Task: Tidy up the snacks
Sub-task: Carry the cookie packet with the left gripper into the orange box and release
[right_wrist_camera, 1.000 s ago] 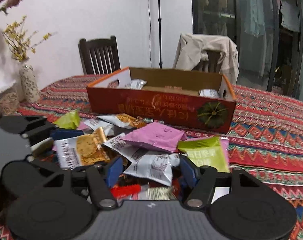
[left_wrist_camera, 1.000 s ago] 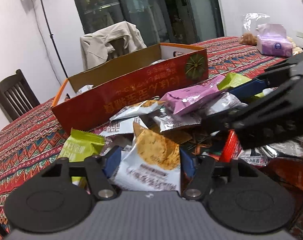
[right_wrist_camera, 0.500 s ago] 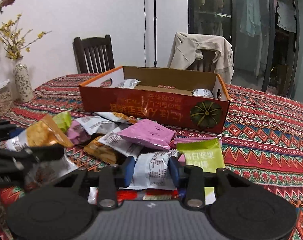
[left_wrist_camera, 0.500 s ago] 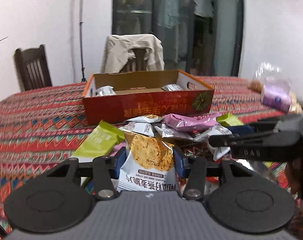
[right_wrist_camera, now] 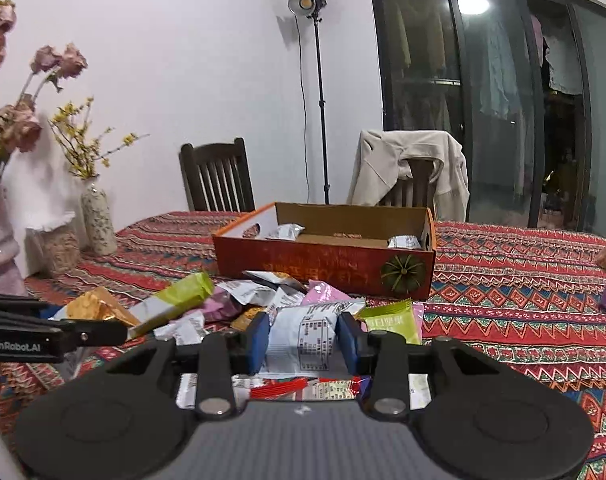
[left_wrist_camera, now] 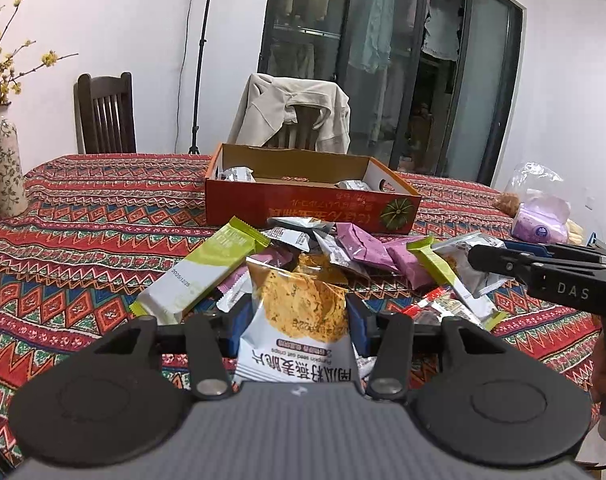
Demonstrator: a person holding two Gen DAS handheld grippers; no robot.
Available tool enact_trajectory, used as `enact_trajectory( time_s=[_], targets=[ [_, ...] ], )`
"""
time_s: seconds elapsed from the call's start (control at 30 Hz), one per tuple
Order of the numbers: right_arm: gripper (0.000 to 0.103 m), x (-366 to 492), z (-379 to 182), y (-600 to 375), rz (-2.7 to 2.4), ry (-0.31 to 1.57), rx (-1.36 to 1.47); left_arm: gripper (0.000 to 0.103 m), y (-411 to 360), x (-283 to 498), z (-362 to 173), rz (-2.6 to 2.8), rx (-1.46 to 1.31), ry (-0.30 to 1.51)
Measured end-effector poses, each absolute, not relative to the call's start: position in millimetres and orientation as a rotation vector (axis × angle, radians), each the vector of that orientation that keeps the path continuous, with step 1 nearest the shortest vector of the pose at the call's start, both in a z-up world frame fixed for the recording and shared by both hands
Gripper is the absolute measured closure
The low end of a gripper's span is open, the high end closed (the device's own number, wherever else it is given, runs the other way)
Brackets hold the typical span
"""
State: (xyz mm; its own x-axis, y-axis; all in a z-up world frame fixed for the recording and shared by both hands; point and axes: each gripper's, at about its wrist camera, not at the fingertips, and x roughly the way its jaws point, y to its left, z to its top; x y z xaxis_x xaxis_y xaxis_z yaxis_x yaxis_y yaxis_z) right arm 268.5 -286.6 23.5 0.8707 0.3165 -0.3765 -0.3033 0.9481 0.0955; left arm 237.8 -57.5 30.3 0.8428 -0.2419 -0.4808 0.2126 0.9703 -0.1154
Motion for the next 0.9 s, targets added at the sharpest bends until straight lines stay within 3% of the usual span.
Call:
enact_trajectory(
  time_s=[0.4,0.67,0.9],
  targets=[
    [0.066,273,35,-296,0.331,0.358,0.026,0.053,-60,285,55,-0.345,-0.021,0.501],
    [0.066,361,82,-310,0.438,0.310,0.017,0.053,-61,436,94,-0.403,-0.032,0.558],
    [0.066,505,94,-307,0.467,0.425,0.069,0.054,-75,587,79,-0.331,-0.073,0.671]
  ],
)
